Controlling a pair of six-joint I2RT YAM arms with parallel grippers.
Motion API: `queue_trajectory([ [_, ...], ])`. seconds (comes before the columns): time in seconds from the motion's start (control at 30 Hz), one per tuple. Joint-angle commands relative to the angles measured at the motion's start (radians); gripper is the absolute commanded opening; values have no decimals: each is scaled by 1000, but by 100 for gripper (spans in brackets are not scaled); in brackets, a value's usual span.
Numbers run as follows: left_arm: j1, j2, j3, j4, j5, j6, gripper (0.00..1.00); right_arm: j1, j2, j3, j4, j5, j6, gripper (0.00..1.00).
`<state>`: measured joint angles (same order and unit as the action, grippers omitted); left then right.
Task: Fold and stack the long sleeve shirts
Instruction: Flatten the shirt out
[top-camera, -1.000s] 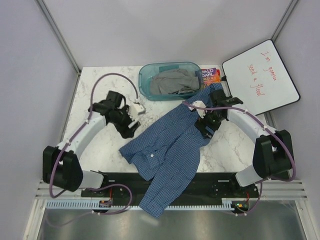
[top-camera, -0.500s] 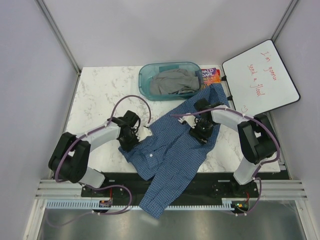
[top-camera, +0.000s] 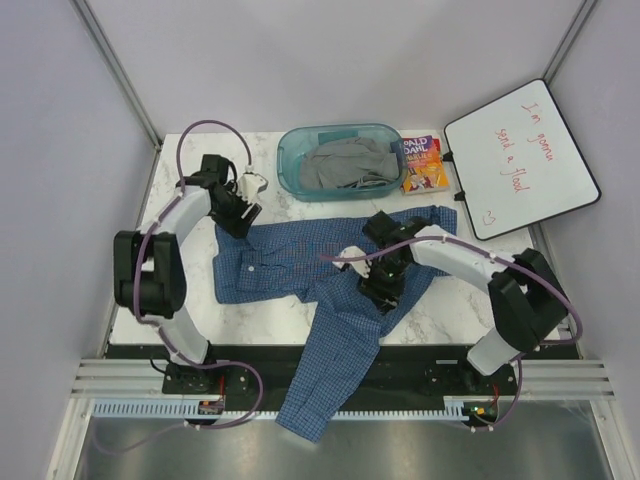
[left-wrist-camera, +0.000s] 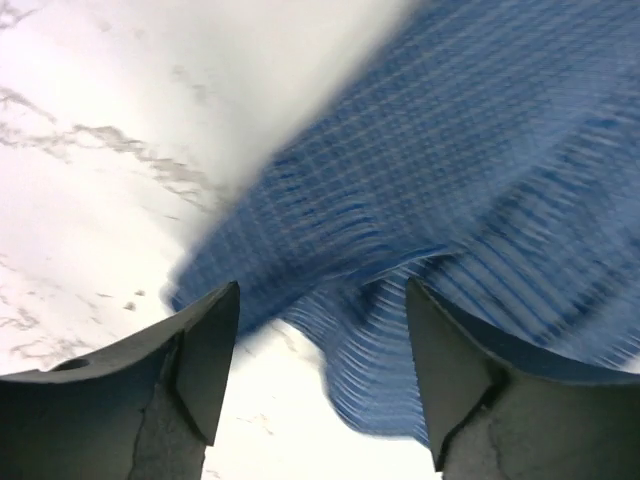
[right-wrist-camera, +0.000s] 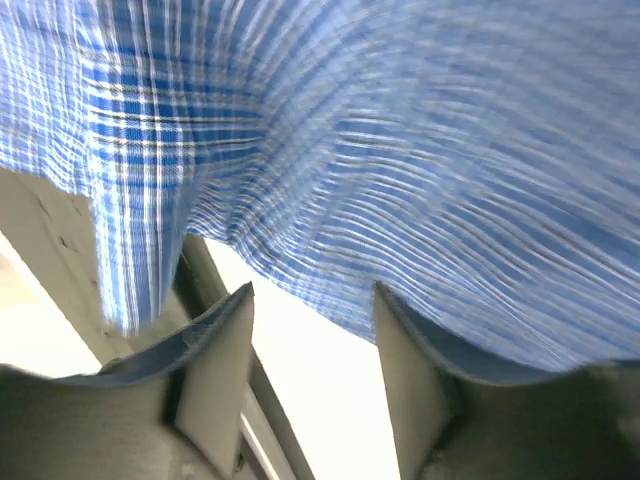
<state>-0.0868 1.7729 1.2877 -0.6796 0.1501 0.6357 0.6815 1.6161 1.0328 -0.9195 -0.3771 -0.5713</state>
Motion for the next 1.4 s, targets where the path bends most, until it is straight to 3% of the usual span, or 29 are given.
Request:
queue_trajectory([
  [0.0, -51, -228, 12, -196, 302, 10, 78, -121, -125, 153, -93, -60, 7, 62],
  [0.13, -215, -423, -131, -268, 353, 96, 79, -268, -139, 194, -145, -63, -39, 66],
  [0.17, -317, -511, -208, -264, 348, 126, 79, -287, -139, 197, -156, -60, -47, 66],
  [0.27, -489, -604, -319, -250, 329, 139, 80, -327, -128, 204, -128, -13, -35, 66],
  [0.43, -642, -561, -379, -229, 321, 136, 78, -445, -43, 240, -84, 32, -2, 65],
  [0.6, -818, -518, -418, -97, 209, 81, 78, -516, 5, 239, -93, 58, -13, 63],
  [0.8, -861, -451, -334, 32, 126, 61, 73, -648, 2, 329, -163, -17, -12, 63],
  [0.93, -861, -452, -304, 104, 158, 103, 77, -713, -24, 372, -185, -49, 7, 63],
  [1.27, -936, -251, -266, 164, 190, 188, 77, -774, 65, 368, -84, 0, 134, 70],
  [1.33, -955, -218, -239, 161, 203, 176, 62, -774, 96, 375, -71, 4, 143, 66],
  [1.37, -965, -210, -232, 155, 198, 173, 43, -775, 113, 383, -71, 0, 154, 63],
])
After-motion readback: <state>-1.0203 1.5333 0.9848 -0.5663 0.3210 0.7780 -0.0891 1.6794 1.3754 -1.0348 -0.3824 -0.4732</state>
